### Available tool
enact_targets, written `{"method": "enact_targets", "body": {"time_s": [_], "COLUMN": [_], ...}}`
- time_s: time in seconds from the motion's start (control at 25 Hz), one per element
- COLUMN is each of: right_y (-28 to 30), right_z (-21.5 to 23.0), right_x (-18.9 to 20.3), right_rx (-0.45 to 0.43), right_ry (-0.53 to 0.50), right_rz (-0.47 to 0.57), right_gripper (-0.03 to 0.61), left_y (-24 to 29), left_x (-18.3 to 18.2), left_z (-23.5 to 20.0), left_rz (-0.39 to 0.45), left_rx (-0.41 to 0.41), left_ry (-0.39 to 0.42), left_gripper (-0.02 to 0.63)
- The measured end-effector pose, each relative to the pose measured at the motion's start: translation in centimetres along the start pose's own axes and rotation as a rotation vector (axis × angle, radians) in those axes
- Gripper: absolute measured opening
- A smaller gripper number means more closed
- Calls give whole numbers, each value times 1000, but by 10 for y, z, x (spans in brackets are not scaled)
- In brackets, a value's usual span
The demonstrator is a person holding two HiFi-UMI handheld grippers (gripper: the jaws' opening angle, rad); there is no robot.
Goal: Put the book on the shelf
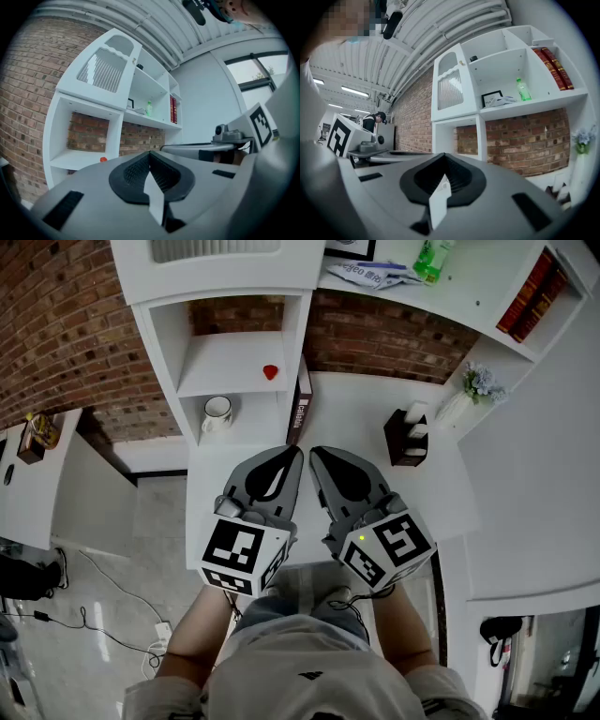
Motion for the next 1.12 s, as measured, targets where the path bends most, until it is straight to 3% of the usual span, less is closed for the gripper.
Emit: {"method": "enact_targets", "body": {"time_s": [0.76, 1.12], "right_y": [23, 54], "right_z": [14, 41], "right_x": [20, 54], "right_rx": [13, 68], "right_ry": [24, 45], "right_rz": [-27, -97], "right_gripper": [9, 11], "left_y": [17, 35], "left_x": [8, 13], "left_z": [-18, -36], "left_rz": [-23, -36], "left_rx": [-2, -7], "left_ry": [-13, -20], "left_gripper": [11, 11]}}
Point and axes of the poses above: the fingertips, and each gripper's own axes: y forward along the fingers, z to its right, x out of its underside, the point moved 5 cm from there along -y, backward along the fingers, and after that the axes turned 8 degrees about -y, right-handed, at the moved point
